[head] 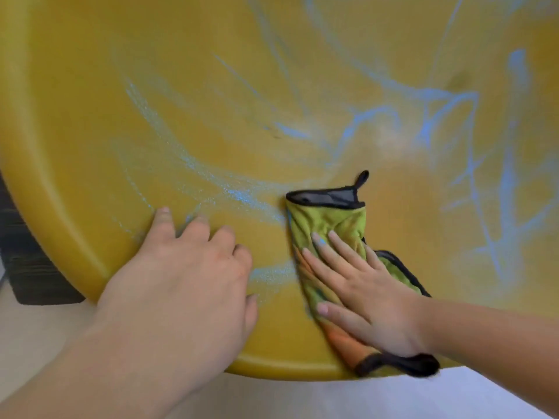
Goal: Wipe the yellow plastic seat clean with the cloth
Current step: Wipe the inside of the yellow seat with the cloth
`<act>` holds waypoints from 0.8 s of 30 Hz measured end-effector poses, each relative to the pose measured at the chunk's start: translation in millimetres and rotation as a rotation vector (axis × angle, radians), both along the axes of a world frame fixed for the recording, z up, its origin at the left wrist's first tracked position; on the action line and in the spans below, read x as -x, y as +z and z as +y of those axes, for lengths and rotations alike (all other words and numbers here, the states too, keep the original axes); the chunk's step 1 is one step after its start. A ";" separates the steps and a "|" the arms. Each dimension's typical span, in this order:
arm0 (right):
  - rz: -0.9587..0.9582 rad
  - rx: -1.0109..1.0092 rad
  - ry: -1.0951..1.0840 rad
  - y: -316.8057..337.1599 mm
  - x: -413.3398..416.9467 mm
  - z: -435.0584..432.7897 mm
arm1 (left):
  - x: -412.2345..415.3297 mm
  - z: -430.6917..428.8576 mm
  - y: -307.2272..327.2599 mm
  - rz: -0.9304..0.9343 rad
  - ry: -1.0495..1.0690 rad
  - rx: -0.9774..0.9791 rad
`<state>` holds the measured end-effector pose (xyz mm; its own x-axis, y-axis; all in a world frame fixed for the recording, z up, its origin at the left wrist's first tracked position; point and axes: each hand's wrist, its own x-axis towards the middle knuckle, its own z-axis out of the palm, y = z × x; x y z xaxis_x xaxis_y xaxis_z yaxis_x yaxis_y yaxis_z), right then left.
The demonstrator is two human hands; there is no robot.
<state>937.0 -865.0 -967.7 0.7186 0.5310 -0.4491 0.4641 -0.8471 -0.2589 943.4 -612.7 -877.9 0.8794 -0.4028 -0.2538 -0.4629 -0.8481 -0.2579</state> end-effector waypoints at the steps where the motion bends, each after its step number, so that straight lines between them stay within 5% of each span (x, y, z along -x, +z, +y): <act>1: -0.018 0.037 0.015 -0.5 -1.8 -10.5 | 0.2 0.0 -1.4 -0.003 -0.001 0.017; 5: -0.266 0.248 -0.277 -25.3 -101.7 -50.7 | 1.0 1.6 -1.3 -0.019 -0.022 0.032; 10: -0.348 0.190 -0.727 -34.4 -193.6 -53.2 | 5.1 0.6 -2.0 -0.052 -0.048 0.098; 19: -0.071 -0.121 0.068 -1.5 -17.2 21.6 | 3.2 0.5 -0.2 -0.082 -0.094 0.083; 21: -0.075 -0.067 0.041 -3.7 -17.5 8.6 | 1.9 0.5 -1.9 -0.081 -0.082 0.078; 24: -0.248 0.105 -0.286 -29.9 -91.6 -12.7 | 2.1 2.7 -2.5 -0.082 -0.085 0.064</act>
<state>1028.5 -877.7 -997.5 0.9245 0.2540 -0.2841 0.2432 -0.9672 -0.0732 941.3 -609.9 -880.4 0.8584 -0.4895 -0.1533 -0.5129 -0.8229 -0.2443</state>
